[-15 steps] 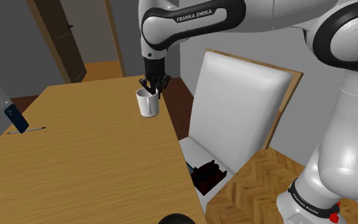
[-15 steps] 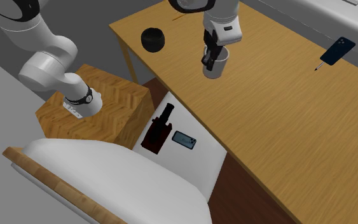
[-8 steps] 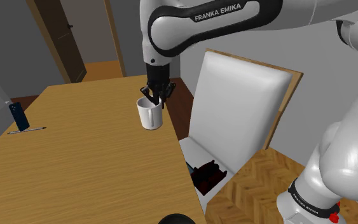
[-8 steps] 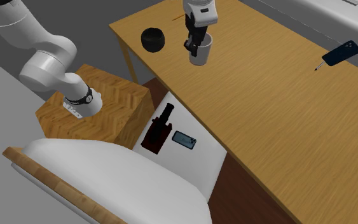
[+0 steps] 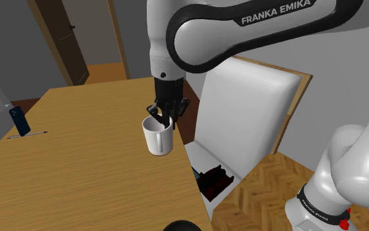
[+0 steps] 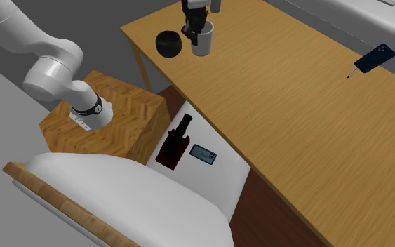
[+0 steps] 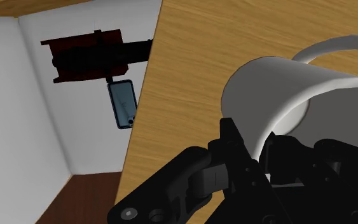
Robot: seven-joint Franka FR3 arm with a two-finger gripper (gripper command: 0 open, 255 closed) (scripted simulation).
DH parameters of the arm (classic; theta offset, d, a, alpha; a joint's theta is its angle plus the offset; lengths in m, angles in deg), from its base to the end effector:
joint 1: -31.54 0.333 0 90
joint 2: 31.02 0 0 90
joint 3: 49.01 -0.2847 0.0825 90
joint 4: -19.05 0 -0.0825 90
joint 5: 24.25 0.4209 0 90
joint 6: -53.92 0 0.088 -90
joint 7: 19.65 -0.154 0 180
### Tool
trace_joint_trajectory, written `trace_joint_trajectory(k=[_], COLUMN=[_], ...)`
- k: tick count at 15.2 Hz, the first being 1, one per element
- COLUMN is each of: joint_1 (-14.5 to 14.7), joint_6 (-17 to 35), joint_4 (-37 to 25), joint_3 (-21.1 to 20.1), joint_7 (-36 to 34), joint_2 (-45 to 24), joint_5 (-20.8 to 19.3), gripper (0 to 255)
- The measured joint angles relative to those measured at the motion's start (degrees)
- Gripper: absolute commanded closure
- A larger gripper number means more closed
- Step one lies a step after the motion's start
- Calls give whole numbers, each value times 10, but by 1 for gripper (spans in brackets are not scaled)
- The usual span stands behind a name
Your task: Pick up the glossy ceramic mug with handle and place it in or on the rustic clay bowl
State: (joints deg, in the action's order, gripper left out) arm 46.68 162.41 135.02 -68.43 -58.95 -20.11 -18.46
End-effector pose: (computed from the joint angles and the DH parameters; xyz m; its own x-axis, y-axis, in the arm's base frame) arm 0.4469 0.3270 0.4438 0.9930 -0.1167 0.0166 -0.1156 -0.9916 -0.0580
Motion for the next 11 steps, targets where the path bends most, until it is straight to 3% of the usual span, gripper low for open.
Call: trace_joint_trajectory(k=[11], joint_1=[62], joint_6=[-10], joint_4=[72], joint_3=[-74], joint_7=[-112], joint_2=[98], joint_5=[51], gripper=[255])
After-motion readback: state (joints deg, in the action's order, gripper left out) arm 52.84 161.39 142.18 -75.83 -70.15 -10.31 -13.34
